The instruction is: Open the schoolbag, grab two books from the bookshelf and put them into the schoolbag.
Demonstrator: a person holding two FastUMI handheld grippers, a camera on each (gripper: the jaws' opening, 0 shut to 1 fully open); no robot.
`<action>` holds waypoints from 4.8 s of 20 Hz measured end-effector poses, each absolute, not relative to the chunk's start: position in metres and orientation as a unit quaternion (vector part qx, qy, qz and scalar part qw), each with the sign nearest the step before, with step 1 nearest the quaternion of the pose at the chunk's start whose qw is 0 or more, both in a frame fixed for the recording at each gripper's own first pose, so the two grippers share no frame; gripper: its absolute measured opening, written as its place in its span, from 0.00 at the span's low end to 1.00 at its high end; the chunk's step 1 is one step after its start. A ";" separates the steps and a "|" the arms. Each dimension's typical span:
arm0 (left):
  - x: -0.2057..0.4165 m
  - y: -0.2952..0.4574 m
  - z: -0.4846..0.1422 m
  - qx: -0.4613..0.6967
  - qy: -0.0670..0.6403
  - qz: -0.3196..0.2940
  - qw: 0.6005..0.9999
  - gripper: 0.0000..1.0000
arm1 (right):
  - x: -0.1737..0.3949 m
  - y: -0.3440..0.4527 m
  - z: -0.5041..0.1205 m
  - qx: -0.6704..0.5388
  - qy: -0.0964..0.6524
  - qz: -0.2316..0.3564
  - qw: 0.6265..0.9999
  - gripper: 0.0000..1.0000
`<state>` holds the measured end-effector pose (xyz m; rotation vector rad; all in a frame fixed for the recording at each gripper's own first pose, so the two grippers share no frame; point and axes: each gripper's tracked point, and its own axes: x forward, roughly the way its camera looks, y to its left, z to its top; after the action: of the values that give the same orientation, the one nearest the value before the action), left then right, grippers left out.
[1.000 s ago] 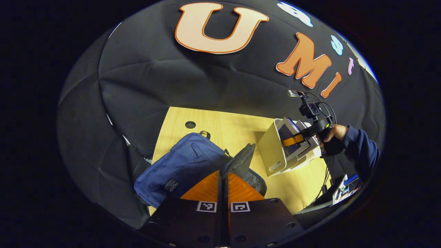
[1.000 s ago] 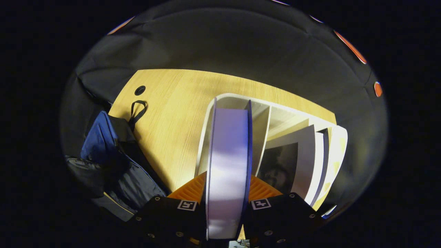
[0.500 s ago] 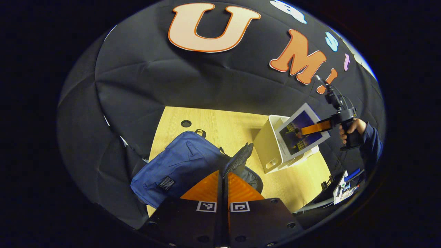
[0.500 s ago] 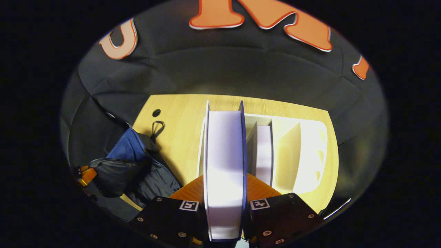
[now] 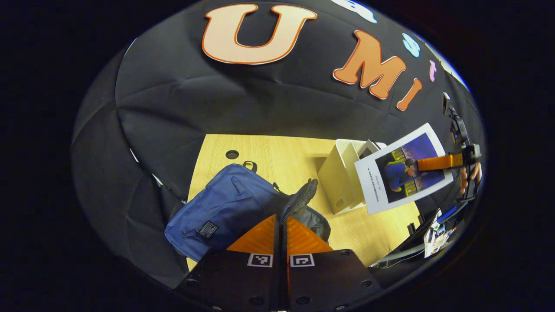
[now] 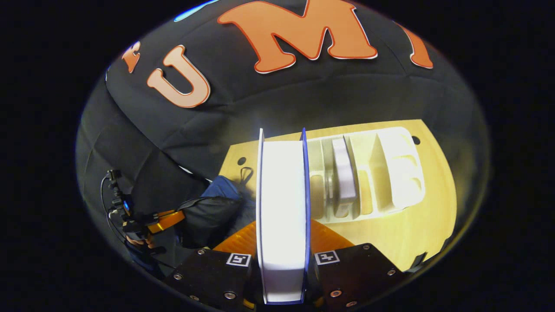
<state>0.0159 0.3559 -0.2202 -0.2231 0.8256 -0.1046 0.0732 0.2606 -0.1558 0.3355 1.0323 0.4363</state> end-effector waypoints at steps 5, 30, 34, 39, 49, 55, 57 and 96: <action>0.022 0.358 -0.224 -0.104 0.411 -0.042 0.905 0.01 | 0.017 0.301 -0.186 0.268 0.506 0.226 0.788 0.39; 0.038 0.337 -0.230 -0.102 0.462 -0.038 0.880 0.00 | -0.021 0.485 -0.325 0.471 0.544 0.143 0.679 0.38; 0.035 0.326 -0.229 -0.100 0.467 -0.053 0.877 0.00 | -0.018 0.479 -0.324 0.485 0.528 0.136 0.684 0.38; 0.035 0.313 -0.231 -0.101 0.471 -0.061 0.874 0.00 | -0.018 0.486 -0.325 0.509 0.530 0.136 0.664 0.39; 0.031 0.314 -0.234 -0.116 0.471 -0.050 0.873 0.00 | -0.046 0.487 -0.344 0.468 0.606 0.130 0.630 0.43; 0.033 0.320 -0.239 -0.120 0.464 -0.048 0.876 0.00 | -0.062 0.446 -0.326 0.391 0.633 0.140 0.653 0.92; 0.034 0.318 -0.241 -0.122 0.464 -0.050 0.876 0.00 | -0.059 0.426 -0.320 0.368 0.626 0.142 0.672 0.96; 0.042 0.310 -0.257 -0.101 0.472 0.002 0.876 0.00 | 0.189 0.141 -0.313 -0.028 0.621 0.108 0.776 0.82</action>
<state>0.0415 0.3104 -0.2567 -0.2104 0.9855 0.0051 0.1891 0.1406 -0.3129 -0.0609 1.3431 0.2333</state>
